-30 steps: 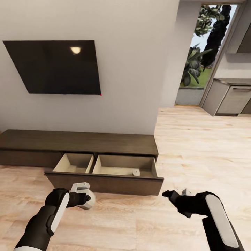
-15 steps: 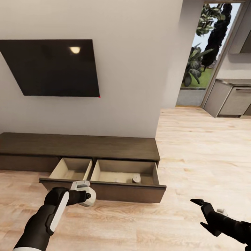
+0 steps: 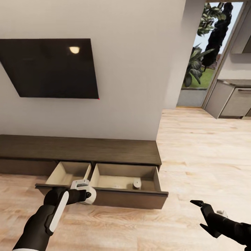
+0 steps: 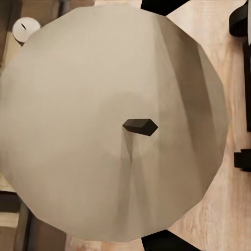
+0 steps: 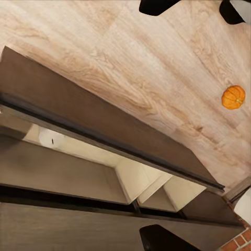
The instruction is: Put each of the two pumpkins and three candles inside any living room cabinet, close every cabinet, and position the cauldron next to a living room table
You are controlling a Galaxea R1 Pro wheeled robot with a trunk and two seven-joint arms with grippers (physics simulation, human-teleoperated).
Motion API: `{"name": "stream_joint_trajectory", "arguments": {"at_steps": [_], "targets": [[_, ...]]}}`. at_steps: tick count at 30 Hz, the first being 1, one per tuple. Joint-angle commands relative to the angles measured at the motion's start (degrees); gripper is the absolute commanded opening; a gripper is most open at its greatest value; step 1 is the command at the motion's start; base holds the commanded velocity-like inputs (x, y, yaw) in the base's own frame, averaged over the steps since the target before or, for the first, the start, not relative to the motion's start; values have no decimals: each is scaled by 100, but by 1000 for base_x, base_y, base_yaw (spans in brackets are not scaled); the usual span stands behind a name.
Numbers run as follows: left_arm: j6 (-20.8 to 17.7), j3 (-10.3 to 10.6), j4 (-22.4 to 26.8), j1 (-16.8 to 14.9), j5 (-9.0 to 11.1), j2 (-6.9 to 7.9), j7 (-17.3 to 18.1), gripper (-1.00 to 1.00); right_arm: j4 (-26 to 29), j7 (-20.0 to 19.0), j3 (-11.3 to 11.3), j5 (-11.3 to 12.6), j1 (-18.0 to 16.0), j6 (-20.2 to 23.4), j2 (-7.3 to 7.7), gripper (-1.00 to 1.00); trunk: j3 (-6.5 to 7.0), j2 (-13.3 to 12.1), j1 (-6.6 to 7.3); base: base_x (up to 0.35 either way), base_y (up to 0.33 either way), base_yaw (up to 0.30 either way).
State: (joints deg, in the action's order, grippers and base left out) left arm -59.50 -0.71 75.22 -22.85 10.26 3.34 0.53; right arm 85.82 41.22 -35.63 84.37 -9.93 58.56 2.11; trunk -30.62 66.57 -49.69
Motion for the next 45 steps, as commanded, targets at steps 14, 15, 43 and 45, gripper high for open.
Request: {"name": "stream_joint_trajectory", "arguments": {"at_steps": [14,15,43,45], "targets": [[9,0,1,6,2,-9,0,-100,-141,0,28,1,0,-2,0,100,0,0,0,236,-49,0],[9,0,1,7,2,-9,0,-100,-145,0,26,1,0,-2,0,100,0,0,0,266,-158,0],[9,1,1,9,-2,-9,0,-100,-153,-9,29,7,0,-2,-9,100,0,0,0,224,-25,0],[9,6,1,9,-5,-9,0,-100,-153,-9,30,5,0,-2,-11,100,0,0,0,77,-66,0]]}}
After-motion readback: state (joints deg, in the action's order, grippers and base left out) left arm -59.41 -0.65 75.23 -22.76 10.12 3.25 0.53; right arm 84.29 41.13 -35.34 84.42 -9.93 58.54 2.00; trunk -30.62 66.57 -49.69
